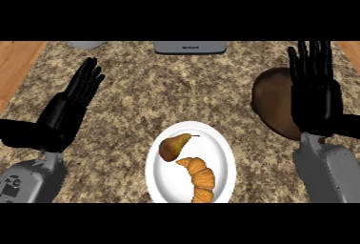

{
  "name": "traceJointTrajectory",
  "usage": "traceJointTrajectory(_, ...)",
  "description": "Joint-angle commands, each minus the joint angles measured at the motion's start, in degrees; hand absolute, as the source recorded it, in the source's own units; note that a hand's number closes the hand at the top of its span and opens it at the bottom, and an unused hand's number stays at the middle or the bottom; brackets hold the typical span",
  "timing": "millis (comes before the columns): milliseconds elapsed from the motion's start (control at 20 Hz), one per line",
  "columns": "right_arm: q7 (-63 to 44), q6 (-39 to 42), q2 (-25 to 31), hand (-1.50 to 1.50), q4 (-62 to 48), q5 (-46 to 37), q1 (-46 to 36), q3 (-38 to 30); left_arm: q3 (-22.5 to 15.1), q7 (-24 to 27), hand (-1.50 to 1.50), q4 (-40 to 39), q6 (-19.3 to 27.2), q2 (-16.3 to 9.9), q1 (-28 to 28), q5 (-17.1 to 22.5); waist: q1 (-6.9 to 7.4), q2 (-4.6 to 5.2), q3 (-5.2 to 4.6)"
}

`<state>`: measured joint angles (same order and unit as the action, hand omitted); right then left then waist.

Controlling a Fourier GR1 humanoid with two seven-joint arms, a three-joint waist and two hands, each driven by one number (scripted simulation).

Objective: Pick the croissant from the plate and place it in the pan

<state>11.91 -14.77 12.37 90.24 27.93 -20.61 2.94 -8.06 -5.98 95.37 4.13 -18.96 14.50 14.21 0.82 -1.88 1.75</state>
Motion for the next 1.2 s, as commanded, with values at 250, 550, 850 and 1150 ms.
traceJointTrajectory(250,-8.34,22.89,1.75,1.5,-0.03,4.96,-9.69,14.78,3.86,-3.53,0.0,-4.21,6.28,0.67,-2.49,-1.58,4.22,2.7,-1.8)
traceJointTrajectory(550,6.69,26.38,17.99,-1.5,0.16,-15.64,6.04,17.22,6.66,-7.63,0.0,-2.75,6.93,0.17,-5.44,1.19,-1.25,1.73,-1.67)
traceJointTrajectory(850,15.06,29.58,25.27,-1.5,-3.73,-24.45,6.9,14.34,6.16,-5.19,0.0,-4.92,6.1,1.31,-5.77,-0.44,-0.76,1.95,-1.72)
traceJointTrajectory(1150,-2.16,32.76,23.33,-1.5,4.31,-25.44,-6.33,15.95,6.54,-6.2,0.0,-5.05,7.0,2.72,-4.55,-1.04,-0.4,1.82,-1.81)
